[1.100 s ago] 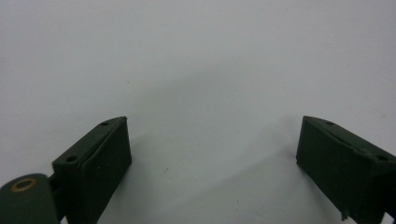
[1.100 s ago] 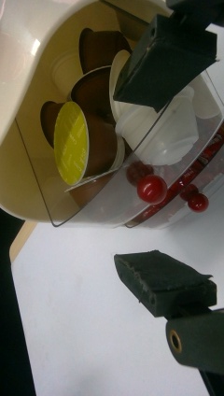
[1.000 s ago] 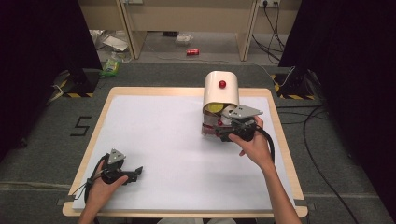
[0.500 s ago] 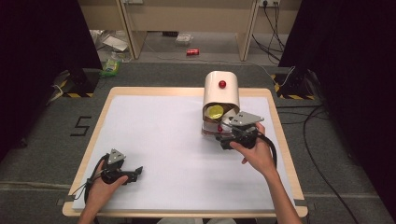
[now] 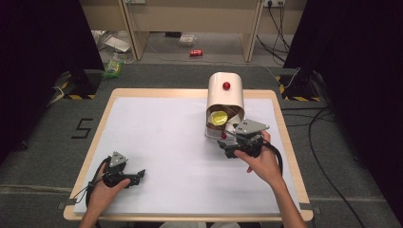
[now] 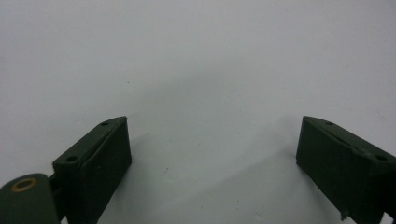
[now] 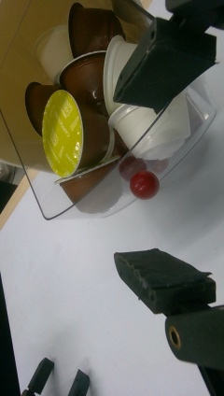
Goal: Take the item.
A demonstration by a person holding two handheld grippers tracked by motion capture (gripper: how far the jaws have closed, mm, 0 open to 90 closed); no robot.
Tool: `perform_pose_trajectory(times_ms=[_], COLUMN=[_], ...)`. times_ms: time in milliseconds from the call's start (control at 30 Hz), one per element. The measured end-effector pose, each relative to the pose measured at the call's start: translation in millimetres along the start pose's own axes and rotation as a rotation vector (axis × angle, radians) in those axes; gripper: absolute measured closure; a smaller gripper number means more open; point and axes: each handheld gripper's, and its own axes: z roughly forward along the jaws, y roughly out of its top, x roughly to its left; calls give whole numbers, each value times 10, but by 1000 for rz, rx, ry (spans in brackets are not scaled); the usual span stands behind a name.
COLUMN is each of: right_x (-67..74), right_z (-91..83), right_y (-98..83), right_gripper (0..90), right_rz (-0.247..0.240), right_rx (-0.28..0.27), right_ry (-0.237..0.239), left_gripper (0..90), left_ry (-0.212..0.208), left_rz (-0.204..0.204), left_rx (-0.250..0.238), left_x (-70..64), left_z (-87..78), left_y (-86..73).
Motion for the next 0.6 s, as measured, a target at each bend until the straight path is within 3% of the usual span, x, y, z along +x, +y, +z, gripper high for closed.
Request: perform_pose_trajectory(times_ms=[600], right_x=[108], right_z=[-67], right_y=[-50], right_gripper=[201], right_rz=[-19], right_rx=[24], right_ry=[16], left_gripper=[97], left_ry=[0], left_rz=[0], left_rx=[-1], left_x=[-1], left_z=[1], left_y=[0])
